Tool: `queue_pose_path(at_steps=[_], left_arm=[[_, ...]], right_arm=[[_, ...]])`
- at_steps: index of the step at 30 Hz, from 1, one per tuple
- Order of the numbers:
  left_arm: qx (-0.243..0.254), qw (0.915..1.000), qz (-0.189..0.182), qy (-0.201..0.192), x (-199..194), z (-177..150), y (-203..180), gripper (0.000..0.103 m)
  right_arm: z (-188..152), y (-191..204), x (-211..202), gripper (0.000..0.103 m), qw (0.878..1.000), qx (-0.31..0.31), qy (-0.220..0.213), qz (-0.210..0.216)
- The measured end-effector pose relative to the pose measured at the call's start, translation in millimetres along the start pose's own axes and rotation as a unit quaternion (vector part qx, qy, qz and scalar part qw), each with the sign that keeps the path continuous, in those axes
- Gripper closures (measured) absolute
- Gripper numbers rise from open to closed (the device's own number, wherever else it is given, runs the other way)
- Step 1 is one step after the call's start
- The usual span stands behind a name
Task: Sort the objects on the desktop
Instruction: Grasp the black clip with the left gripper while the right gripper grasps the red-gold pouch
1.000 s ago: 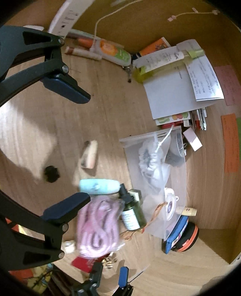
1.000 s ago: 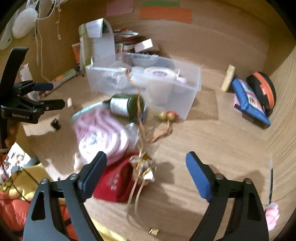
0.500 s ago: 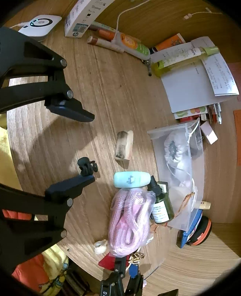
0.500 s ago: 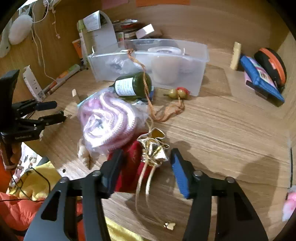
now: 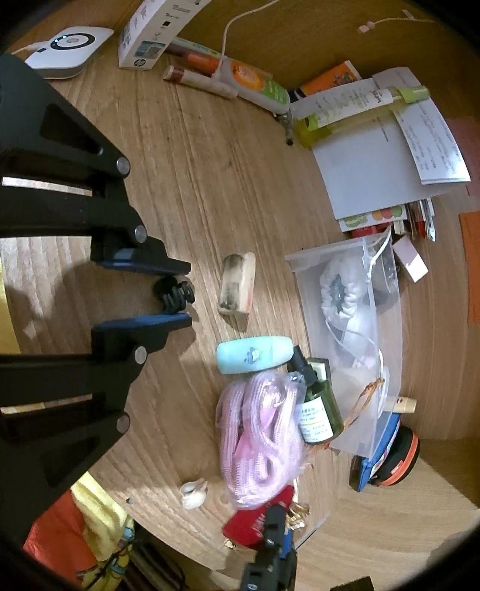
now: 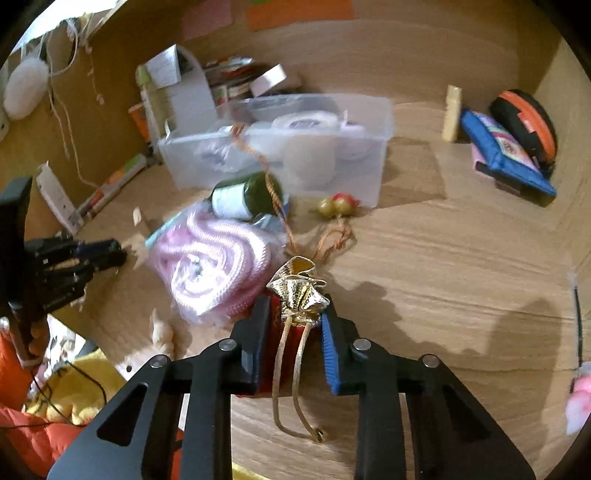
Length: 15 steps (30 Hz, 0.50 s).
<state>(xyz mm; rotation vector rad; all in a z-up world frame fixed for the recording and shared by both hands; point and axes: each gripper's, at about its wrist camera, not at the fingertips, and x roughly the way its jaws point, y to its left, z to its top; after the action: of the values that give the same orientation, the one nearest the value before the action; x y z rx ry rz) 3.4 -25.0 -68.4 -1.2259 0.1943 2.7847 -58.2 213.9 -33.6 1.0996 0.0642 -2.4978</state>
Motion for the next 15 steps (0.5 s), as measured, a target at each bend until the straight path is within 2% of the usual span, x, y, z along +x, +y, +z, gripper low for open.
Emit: queue_pose_path(at_steps=[9,15], left_arm=[[-0.018,0.9994,0.011,-0.029,-13,14,8,0.083],[-0.007,0.998,0.02,-0.059,-20,32,7,0.083]], right_arm=[[17,-17,-25,0.081,0.999,0.014,-0.038,-0.016],[30,-22,-35,0.081,0.998,0.018,-0.059,-0.018]])
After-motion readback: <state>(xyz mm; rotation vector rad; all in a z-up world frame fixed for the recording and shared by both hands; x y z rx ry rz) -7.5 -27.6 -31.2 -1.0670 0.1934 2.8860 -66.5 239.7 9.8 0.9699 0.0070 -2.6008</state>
